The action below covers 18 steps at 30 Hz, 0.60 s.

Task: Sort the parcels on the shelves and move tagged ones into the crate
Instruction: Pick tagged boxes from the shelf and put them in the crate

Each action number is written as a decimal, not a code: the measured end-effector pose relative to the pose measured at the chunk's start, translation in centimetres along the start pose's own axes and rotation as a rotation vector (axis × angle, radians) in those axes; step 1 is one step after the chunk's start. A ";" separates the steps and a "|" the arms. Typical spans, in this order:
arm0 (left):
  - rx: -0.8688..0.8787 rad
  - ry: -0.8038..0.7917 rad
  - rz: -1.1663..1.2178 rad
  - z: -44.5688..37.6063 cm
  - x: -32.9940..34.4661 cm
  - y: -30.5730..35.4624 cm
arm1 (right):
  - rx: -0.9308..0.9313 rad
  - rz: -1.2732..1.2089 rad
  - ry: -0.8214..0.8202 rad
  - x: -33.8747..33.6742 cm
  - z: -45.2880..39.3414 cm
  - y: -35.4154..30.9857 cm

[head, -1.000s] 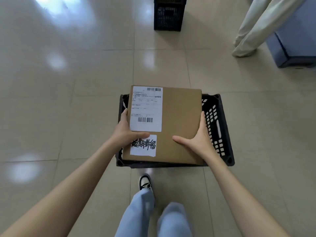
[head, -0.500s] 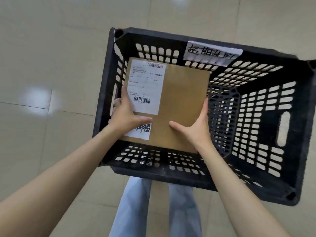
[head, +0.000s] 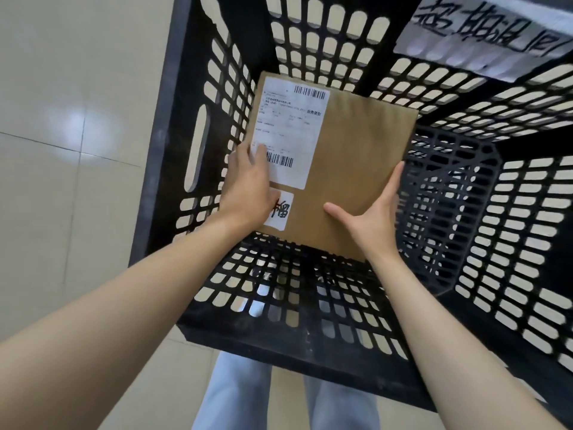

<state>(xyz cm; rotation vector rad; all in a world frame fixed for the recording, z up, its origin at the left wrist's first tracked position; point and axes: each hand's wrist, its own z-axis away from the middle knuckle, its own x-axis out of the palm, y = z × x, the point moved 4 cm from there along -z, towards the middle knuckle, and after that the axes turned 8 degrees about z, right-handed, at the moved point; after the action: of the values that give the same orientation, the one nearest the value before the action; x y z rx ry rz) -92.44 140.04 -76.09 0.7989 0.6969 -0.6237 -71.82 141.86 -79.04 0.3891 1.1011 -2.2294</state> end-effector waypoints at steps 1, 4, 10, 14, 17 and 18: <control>0.011 -0.002 -0.039 -0.1 0.3 0.0 | 0.001 0.000 -0.003 0.2 -0.1 0.0; -0.029 -0.042 -0.046 -0.6 0.9 -0.3 | 0.013 0.020 -0.041 0.7 -0.3 0.3; -0.015 -0.100 0.073 0.2 -0.9 0.2 | 0.015 0.291 -0.012 -0.2 -0.3 -1.5; 0.075 -0.021 0.168 2.3 -5.1 2.4 | -0.017 0.336 0.058 -2.0 1.0 -6.3; 0.107 0.116 0.260 5.1 -10.0 4.4 | -0.148 0.321 0.066 -4.4 3.3 -11.3; 0.113 0.160 0.282 6.3 -11.8 5.0 | -0.185 0.312 0.064 -5.3 4.3 -13.2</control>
<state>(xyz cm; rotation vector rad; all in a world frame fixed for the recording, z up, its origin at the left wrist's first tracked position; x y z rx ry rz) -94.09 140.52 -61.92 1.0390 0.6825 -0.3478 -76.17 146.65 -65.69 0.5182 1.1805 -1.8382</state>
